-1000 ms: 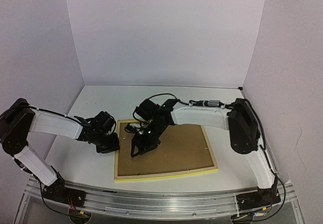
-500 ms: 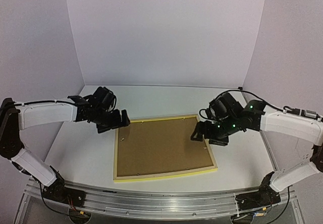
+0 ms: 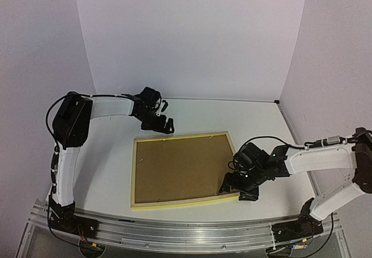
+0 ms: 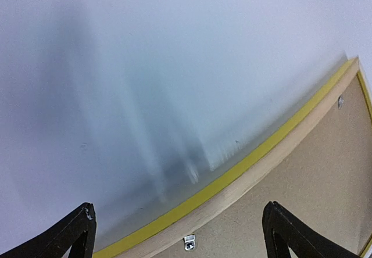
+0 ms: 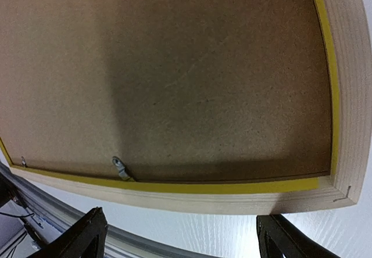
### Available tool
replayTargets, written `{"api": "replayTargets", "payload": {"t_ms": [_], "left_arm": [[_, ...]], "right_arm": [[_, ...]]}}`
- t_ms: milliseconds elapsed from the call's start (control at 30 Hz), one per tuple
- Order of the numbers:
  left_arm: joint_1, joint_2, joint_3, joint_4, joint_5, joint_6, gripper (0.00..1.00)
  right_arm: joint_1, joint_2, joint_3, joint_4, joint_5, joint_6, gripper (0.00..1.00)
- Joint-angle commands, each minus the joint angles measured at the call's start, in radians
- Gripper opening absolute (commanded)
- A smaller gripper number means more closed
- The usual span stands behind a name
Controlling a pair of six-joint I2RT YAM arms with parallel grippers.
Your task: Put the photo into the frame
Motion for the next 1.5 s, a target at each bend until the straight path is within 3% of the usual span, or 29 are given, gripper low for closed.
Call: {"api": "replayTargets", "payload": {"t_ms": [0,167,300,500,733,967,1133,1267,1467], "left_arm": [[-0.001,0.080,0.110,-0.058,0.188,0.223,0.99],[0.000,0.143,0.149,-0.118,0.251,0.274,0.92],[0.000,0.104,0.061,-0.094,0.256,0.273,0.77],[0.000,-0.023,-0.188,-0.006,0.098,0.179,0.58],[-0.009,-0.250,-0.528,0.108,-0.077,-0.049,0.36],[-0.026,-0.447,-0.809,0.161,-0.135,-0.281,0.09],[-0.033,-0.532,-0.914,0.168,-0.146,-0.361,0.05],[-0.034,-0.576,-0.954,0.184,-0.147,-0.357,0.06],[-0.035,-0.592,-0.957,0.195,-0.143,-0.329,0.05]], "right_arm": [[0.001,0.058,0.030,0.071,0.021,0.059,0.86],[-0.022,0.104,0.033,0.075,0.034,0.079,0.86],[-0.087,0.151,0.063,0.079,0.051,0.086,0.86],[-0.196,0.238,0.185,0.078,0.050,0.006,0.86],[-0.303,0.407,0.379,0.076,-0.010,-0.142,0.84],[-0.335,0.634,0.611,0.075,-0.076,-0.331,0.82],[-0.346,0.731,0.740,0.073,-0.122,-0.396,0.80],[-0.345,0.732,0.740,0.073,-0.153,-0.406,0.79],[-0.348,0.576,0.737,0.002,0.078,-0.474,0.81]]}}
